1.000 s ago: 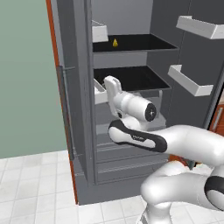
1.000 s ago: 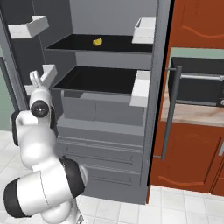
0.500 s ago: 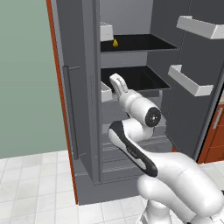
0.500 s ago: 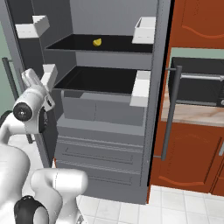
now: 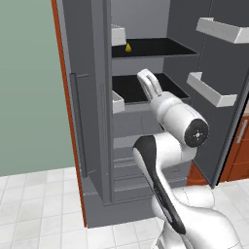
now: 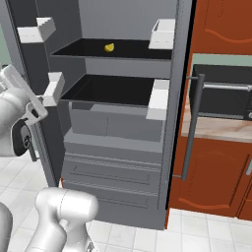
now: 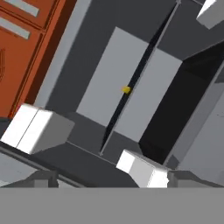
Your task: There is a bowl on the dining counter. Grab a lemon wedge from the fridge and place it in the bowl. Then get the liquor bottle and glass cup from the cabinet and place them next to the bowl.
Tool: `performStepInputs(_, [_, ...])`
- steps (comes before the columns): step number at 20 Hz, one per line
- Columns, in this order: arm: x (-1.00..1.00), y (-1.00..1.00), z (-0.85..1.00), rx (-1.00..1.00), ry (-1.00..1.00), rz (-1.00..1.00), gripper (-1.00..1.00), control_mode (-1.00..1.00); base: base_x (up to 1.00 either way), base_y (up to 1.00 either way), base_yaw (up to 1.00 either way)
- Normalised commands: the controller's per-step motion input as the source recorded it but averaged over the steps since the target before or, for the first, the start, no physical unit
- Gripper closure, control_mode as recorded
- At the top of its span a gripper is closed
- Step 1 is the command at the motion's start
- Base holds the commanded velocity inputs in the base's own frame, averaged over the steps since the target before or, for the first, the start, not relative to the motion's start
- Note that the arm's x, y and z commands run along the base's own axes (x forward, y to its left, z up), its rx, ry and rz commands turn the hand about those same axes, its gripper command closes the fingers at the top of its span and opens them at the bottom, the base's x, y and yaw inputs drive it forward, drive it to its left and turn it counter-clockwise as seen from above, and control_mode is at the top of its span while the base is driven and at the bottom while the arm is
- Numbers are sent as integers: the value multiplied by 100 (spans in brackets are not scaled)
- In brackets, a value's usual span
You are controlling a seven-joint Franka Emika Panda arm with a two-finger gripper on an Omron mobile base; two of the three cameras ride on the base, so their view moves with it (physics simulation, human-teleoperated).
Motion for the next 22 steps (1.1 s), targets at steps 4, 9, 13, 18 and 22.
performStepInputs(4, [-95,-70,100,-6,7,-8,-100,-100,0,0,0])
performStepInputs(9, [-79,-66,89,-12,23,-5,-100,-100,0,0,0])
performStepInputs(13, [-57,-36,38,-24,48,-1,-100,-100,0,0,0])
performStepInputs(18, [-23,-6,-14,-39,75,0,-100,-100,0,0,0])
performStepInputs(22, [-19,0,-67,-42,75,3,-100,-100,0,0,0])
